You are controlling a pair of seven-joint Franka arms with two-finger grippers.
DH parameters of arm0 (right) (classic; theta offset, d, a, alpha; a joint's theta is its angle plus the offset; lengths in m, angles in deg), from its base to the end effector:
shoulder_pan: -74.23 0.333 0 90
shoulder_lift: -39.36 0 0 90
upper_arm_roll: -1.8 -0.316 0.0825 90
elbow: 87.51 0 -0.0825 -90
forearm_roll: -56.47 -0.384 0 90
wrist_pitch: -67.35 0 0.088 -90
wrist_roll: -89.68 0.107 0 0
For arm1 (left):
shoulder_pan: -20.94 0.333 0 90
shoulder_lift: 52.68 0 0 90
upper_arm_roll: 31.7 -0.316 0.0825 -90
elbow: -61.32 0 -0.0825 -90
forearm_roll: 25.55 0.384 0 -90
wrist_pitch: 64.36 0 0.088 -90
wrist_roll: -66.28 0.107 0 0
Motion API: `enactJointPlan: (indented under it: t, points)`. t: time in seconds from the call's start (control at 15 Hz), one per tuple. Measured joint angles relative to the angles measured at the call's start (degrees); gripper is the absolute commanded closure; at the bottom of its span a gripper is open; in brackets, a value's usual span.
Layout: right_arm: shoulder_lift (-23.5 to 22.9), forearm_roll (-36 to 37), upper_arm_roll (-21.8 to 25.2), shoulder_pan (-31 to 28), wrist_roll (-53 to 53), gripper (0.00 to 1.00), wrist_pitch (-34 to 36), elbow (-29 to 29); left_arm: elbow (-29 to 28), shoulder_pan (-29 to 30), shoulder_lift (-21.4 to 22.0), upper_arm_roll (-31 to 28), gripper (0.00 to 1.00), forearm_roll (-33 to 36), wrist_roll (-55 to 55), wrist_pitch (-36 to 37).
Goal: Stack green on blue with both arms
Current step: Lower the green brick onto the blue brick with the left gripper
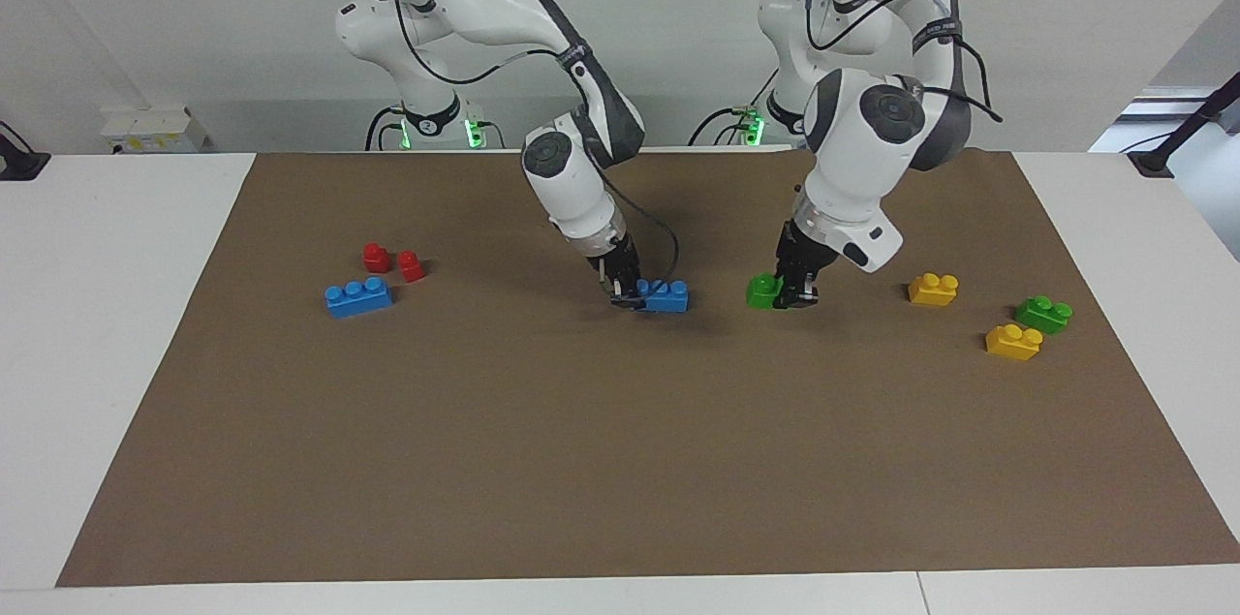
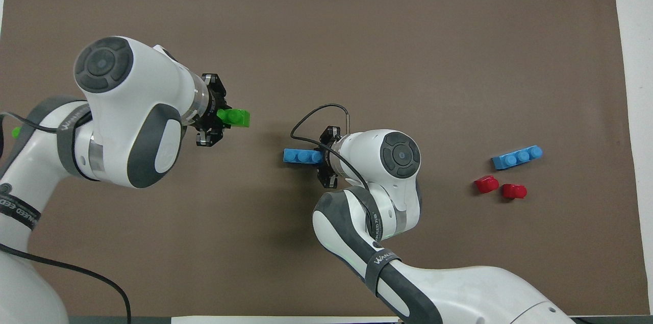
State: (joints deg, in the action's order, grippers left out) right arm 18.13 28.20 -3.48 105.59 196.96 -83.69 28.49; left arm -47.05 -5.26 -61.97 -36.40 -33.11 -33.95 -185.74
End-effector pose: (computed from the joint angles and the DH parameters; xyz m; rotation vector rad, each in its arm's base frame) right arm 0.5072 0.3594 0.2874 -1.9039 2.0596 0.3307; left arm 0.5607 -0.2293 0.4259 2.2829 1.9976 -0.0862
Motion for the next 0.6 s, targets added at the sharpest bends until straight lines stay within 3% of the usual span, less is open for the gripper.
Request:
enactJointPlan:
  t: [0.2,0.6]
  points:
    - [0.0,0.0,0.0,0.0,0.0,1.0,0.0,0.0,-4.3,-3.5,1.4,-0.1,1.0,0.4,-4.7,-3.9]
    - [0.0,0.0,0.0,0.0,0.0,1.0,0.0,0.0,-7.2,-9.7,1.7,-0.1,1.0,1.2,-11.8,-6.7]
